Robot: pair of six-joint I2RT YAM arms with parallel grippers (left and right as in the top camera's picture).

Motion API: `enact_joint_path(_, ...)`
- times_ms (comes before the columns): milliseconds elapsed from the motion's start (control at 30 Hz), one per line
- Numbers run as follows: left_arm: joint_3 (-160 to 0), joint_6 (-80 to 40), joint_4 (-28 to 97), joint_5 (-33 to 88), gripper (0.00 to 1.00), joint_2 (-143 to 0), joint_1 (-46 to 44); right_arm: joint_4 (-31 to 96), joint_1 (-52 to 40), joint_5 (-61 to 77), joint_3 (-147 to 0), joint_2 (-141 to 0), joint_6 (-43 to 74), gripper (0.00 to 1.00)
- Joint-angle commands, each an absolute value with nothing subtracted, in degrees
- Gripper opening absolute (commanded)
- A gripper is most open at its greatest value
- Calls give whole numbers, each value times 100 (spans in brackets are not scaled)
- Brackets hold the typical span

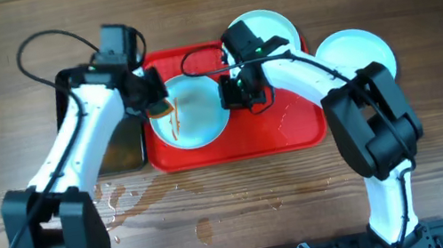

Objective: Clean dirty plates on tray and stack at the side
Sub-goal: 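Scrub the second plate with the sponge in the left gripper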

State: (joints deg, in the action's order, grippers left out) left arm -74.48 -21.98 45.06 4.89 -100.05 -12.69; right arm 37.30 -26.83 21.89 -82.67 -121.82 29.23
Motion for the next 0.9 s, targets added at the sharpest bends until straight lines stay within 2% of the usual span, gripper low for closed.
enact_joint_path(0, -6829, -1745, 3918, 598, 4, -10298, -1485, 3715, -2659, 2366, -8313, -12322, 2847, 4)
enact_joint_path(133, -6479, -1074, 3286, 596, 4, -10683, -1765, 3710, -2659, 2388, -8313, -12322, 2845, 4)
enact_joint_path(233, -6475, -1068, 3328, 582, 4, -10857, -1855, 3708, -2659, 2388, -8313, -12322, 2845, 4)
enact_joint_path(333, -6477, -617, 3361, 1337, 4, -10855, -1903, 3677, -2659, 2416, -8313, -12322, 2849, 4)
enact_joint_path(400, -6477, -609, 3030, 1409, 4, -10855, -1890, 3673, -2661, 2477, -8313, -12322, 2849, 4)
enact_joint_path(467, -6477, -788, 2508, 1081, 4, -10857, -1874, 3680, -2665, 2471, -8313, -12322, 2845, 4)
enact_joint_path(567, -6477, -1350, 1970, -207, 4, -10879, -1874, 3682, -2665, 2471, -8313, -12322, 2849, 4)
enact_joint_path(633, -6477, -1441, 1835, -620, 4, -10978, -1874, 3682, -2665, 2471, -8313, -12322, 2849, 5)
enact_joint_path(767, -6477, -2023, 2427, -875, 4, -11264, -1874, 3682, -2665, 2469, -8313, -12322, 2847, 4)
enact_joint_path(867, -6508, -1962, 3424, 279, 4, -11260, -1874, 3684, -2665, 2473, -8313, -12322, 2847, 4)
